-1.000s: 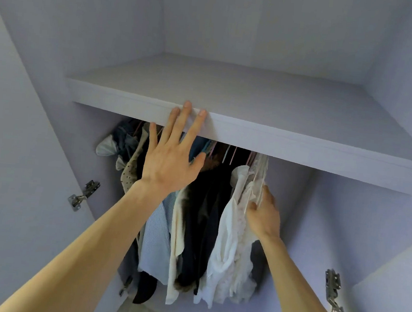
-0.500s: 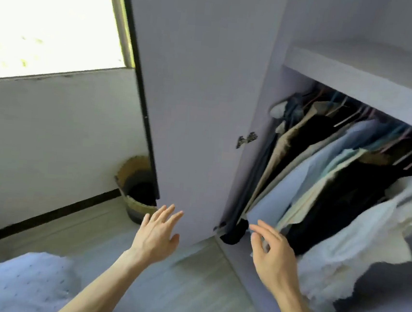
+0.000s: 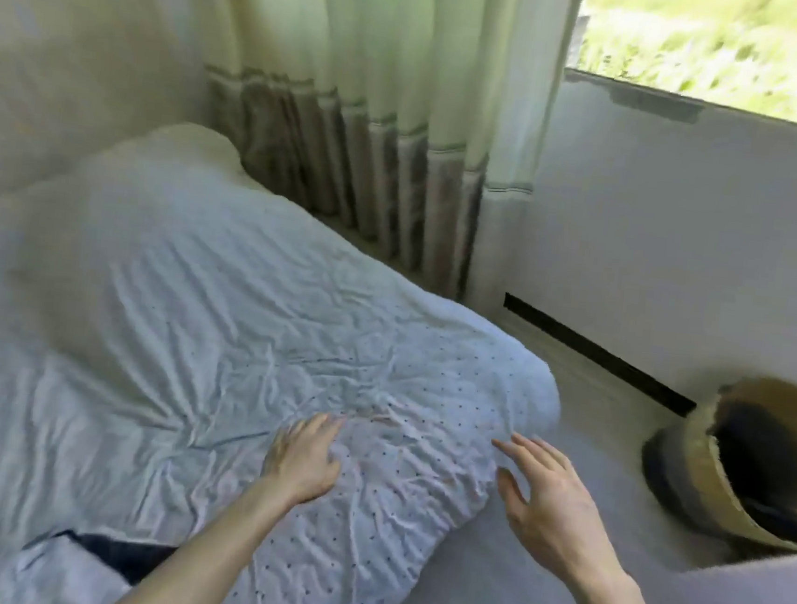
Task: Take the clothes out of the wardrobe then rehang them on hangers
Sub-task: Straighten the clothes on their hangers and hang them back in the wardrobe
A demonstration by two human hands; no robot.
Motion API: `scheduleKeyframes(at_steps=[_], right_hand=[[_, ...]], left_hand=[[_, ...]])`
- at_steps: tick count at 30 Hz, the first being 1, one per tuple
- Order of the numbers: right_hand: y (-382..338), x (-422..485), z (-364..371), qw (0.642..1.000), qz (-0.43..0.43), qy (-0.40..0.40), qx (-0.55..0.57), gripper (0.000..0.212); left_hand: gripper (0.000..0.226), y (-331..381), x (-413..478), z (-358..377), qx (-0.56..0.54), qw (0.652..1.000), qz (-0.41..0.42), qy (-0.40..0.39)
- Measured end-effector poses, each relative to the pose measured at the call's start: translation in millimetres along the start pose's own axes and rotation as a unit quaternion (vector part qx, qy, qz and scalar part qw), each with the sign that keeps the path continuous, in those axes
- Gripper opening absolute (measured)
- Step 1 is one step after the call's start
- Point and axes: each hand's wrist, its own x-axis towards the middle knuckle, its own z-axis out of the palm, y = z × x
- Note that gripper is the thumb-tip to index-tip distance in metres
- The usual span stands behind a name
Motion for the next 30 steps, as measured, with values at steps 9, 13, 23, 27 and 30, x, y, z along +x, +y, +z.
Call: scheduleKeyframes(at_steps=[9, 13, 23, 27, 30], right_hand=[[-143.5, 33.6, 65.8, 0.941, -0.288, -0.163, -0.076, 0.046], [-181.3, 16.1, 97.0, 0.899, -0.365, -0.229, -0.079, 0.047], [-221.5, -37.9, 173.3, 0.812, -0.468, -0.334, -0.103, 0.047], [-242.1, -54.4, 203.9, 0.786, -0.484, -0.365, -0.125, 0.048], [-261.0, -62.3, 232.4, 0.769, -0.484, -0.388, -0.154, 0.049]], left_hand=[[0.058, -115.7, -153.1, 55.7, -0.166, 0.948, -0.256, 0.092], [0.058, -126.0, -219.8, 91.4, -0.219, 0.908, -0.343, 0.103], [0.059, -123.0, -329.4, 161.0, -0.257, 0.834, -0.483, 0.078], [0.059, -142.9, -350.5, 172.8, -0.262, 0.819, -0.506, 0.067], [0.058, -172.2, -355.1, 184.7, -0.272, 0.814, -0.510, 0.056]])
